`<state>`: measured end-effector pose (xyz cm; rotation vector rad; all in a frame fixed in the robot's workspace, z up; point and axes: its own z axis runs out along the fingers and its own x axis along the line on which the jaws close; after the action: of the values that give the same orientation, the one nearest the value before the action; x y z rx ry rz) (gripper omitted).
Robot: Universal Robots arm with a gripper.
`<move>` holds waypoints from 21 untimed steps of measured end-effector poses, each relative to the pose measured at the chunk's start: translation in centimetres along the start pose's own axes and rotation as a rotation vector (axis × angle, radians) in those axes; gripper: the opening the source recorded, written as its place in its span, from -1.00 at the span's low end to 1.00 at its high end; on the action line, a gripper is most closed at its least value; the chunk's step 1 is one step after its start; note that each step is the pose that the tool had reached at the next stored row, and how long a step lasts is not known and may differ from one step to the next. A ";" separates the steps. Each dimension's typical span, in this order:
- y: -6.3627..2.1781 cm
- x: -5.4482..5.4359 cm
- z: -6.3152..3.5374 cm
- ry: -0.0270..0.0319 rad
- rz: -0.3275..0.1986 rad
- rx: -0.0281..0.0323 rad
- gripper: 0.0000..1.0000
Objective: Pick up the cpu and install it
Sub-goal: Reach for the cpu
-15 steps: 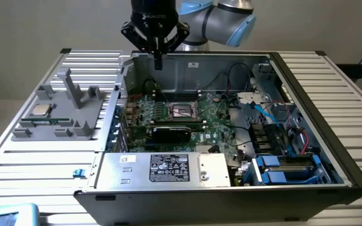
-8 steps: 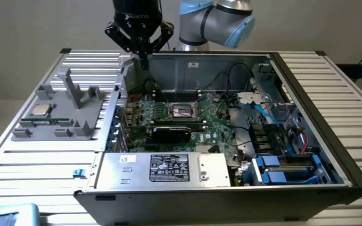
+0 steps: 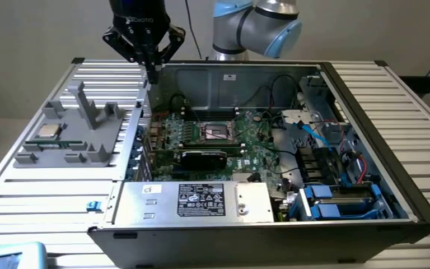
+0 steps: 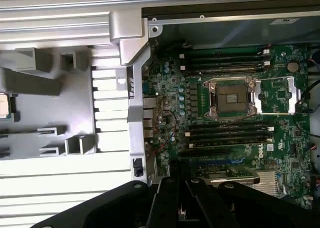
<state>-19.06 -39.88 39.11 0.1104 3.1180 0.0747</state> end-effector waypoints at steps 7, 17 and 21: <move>-0.18 3.1 0.04 0.0008 0.000 0.0001 -0.76; -0.31 7.6 0.03 0.0021 0.000 0.0002 -0.76; -0.30 9.4 0.12 0.0021 0.000 0.0002 -0.76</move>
<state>-28.48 -39.50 38.80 0.1106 3.1201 0.0746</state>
